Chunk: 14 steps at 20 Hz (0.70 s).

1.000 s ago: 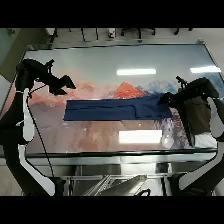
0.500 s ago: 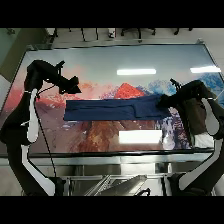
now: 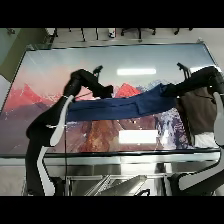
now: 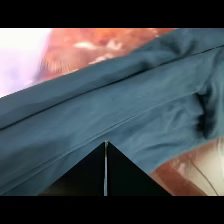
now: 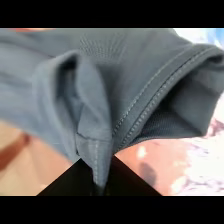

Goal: Fold the shirts.

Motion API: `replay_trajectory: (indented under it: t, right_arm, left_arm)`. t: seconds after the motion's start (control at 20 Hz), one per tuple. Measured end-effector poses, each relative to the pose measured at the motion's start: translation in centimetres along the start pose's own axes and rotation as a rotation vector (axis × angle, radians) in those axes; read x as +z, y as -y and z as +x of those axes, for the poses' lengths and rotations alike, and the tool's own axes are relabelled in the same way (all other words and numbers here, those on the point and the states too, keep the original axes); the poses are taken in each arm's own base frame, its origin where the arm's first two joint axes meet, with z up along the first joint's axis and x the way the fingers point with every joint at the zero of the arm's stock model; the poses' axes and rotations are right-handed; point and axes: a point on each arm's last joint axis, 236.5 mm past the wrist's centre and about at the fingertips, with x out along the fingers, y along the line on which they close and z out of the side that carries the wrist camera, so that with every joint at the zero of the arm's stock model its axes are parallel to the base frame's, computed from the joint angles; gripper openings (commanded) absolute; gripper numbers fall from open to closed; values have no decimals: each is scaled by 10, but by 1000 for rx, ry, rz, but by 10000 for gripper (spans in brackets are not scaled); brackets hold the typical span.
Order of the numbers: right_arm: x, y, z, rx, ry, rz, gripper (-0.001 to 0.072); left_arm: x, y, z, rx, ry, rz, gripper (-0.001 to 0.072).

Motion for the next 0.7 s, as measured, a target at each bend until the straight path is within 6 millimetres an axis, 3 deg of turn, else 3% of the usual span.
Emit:
replay_trajectory:
  t: [0.25,0.4,0.5,0.6,0.7]
  right_arm:
    - [5,-65,-48,42,77,-74,22]
    - [4,-94,-65,68,104,-112,23]
    - [0,-105,-69,78,98,-117,23]
    - [-3,-114,-71,94,91,-122,23]
    - [-6,-117,-71,100,82,-116,23]
  left_arm:
    - [-27,46,82,-46,-13,51,10]
    - [-35,62,101,-69,-12,48,10]
    - [-37,71,104,-85,-11,48,10]
    - [-37,80,94,-107,-26,50,10]
    - [-19,95,53,-153,9,49,10]
